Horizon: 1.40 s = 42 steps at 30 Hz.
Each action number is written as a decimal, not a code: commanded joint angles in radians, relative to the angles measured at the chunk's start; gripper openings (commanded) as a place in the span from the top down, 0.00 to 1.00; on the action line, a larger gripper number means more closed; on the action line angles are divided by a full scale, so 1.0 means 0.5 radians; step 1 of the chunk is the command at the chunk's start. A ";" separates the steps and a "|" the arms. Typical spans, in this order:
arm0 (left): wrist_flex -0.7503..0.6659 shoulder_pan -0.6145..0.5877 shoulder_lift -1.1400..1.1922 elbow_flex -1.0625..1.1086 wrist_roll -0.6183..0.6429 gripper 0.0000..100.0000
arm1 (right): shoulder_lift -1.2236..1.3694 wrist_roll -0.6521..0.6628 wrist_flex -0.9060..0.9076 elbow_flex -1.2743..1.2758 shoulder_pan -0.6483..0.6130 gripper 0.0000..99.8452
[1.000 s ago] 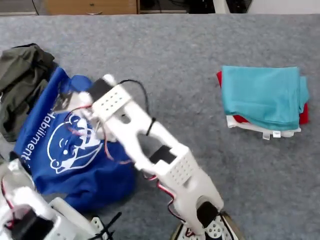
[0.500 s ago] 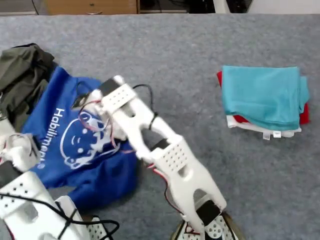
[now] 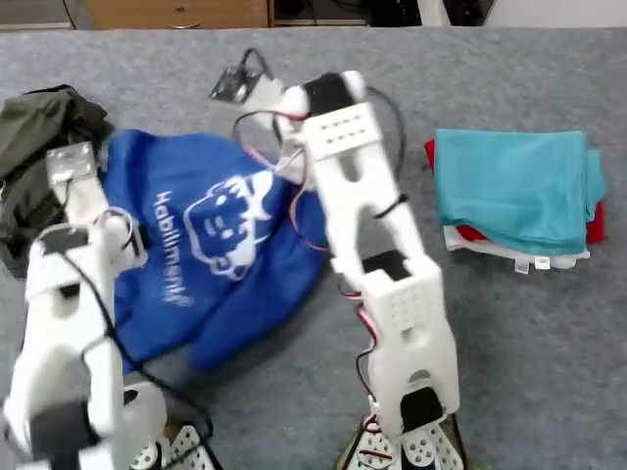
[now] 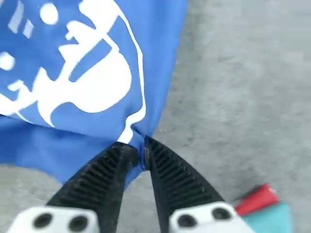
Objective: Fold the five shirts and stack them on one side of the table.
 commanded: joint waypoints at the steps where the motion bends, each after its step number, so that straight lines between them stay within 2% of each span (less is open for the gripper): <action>1: -0.025 0.031 0.376 -0.347 0.083 0.79 | -0.195 0.061 0.046 -0.133 0.014 1.00; 5: 0.061 0.021 0.692 -0.623 0.092 0.79 | -0.195 0.058 0.046 -0.005 -0.121 1.00; 10: 0.083 -0.117 0.818 -1.053 0.436 0.78 | -0.207 0.147 0.046 0.404 -0.354 1.00; 12: 0.169 -0.129 0.870 -1.264 0.466 0.78 | -0.207 0.175 0.046 0.554 -0.376 1.00; 19: 0.647 0.080 1.557 -2.084 0.482 0.77 | -0.235 0.347 0.046 1.211 -0.229 1.00; 25: 1.169 0.101 2.048 -2.608 0.433 0.84 | -0.594 0.479 0.000 1.600 -0.057 1.00; 28: 1.329 0.123 2.085 -2.642 0.411 0.84 | -0.735 0.555 -0.012 1.708 0.029 1.00; 32: 1.366 0.021 1.975 -2.667 0.423 0.83 | -0.790 0.605 -0.025 1.788 0.069 1.00; 36: 1.470 -0.193 1.738 -2.854 0.586 0.71 | -0.787 0.559 -0.117 1.778 0.069 1.00; 39: 1.565 -0.242 1.738 -3.063 0.669 0.70 | -0.852 0.543 -0.147 1.800 0.072 1.00; 42: 1.703 -0.199 1.806 -3.274 0.678 0.70 | -0.913 0.577 -0.157 1.837 0.072 0.91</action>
